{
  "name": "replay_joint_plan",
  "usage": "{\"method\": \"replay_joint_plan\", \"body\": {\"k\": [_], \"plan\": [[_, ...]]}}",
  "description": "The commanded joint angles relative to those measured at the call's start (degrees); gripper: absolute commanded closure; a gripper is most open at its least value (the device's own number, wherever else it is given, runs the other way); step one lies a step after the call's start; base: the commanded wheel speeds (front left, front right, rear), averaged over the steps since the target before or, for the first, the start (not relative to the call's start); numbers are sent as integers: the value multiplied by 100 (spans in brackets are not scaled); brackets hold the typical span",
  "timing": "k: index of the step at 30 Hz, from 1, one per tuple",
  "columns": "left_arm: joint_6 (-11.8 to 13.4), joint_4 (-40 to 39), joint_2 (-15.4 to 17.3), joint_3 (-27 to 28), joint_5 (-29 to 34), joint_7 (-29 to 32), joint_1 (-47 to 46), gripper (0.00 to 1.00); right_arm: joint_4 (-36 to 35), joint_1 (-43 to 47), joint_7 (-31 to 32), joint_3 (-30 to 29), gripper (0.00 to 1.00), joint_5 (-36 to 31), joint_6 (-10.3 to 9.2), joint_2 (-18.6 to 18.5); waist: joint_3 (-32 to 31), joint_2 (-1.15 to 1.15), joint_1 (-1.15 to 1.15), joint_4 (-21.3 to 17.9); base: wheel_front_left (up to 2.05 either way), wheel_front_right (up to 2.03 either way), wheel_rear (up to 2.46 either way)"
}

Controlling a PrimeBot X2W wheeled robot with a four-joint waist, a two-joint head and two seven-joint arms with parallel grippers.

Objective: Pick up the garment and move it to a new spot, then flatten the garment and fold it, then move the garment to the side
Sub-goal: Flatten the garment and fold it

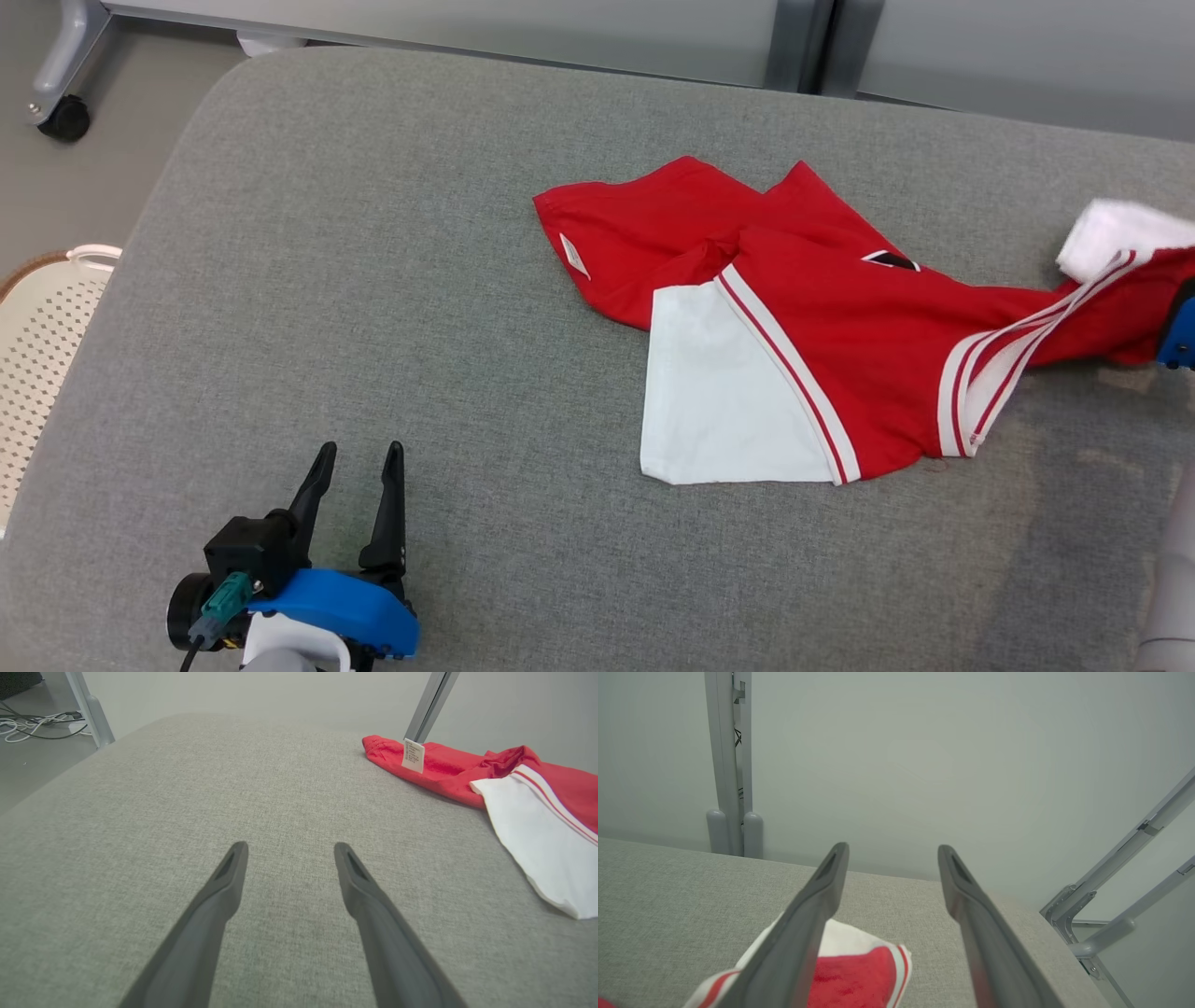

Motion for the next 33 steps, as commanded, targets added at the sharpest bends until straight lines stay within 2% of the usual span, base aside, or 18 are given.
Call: {"method": "replay_joint_plan", "body": {"k": [1, 5, 7, 11, 15, 18, 22, 27, 33], "plan": [[-10, 16, 20, 39, -47, -16, -39, 0, 40, -114, -51, -81, 0, -98, -2, 45, -22, -1, -1, -27, 0, 0, 0], [-10, 24, -19, 57, -22, -16, -25, 0, 418, -11, -410, 81, 0, 59, -2, 77, -79, -1, -1, -145, 0, 0, 0], [-10, 8, -32, 44, -11, -16, -11, 0, 759, 153, -563, 348, 0, 304, -2, 87, -119, -1, -1, -217, 0, 0, 0], [-10, 10, -48, 24, 13, -16, 2, 0, 1414, 481, -739, 1003, 0, 993, -2, 73, -180, -1, -1, -346, 0, 0, 0], [-10, 19, -36, 5, 15, -16, 26, 0, 1886, 802, -814, 1722, 0, 1965, -2, 77, -237, -1, -1, -418, 0, 0, 0], [-10, 53, -39, -9, 25, -16, 44, 0, 1739, 1145, -816, 2397, 0, 2815, -2, 79, -258, -1, -1, -434, 0, 0, 0], [-10, 64, -42, 8, 39, -16, 95, 0, 1278, 1725, -818, 3000, 0, 3666, -2, 75, -293, -1, -1, -444, 0, 0, 0], [-10, 68, -73, 47, 58, -16, 126, 0, 883, 2311, -818, 3624, 0, 4188, -1, 75, -342, -1, -1, -441, 0, 0, 0], [-10, 56, -104, 46, 105, -16, 143, 0, 810, 2584, -819, 4112, 0, 4503, -1, 73, -392, -1, -1, -434, 0, 0, 0]]}}
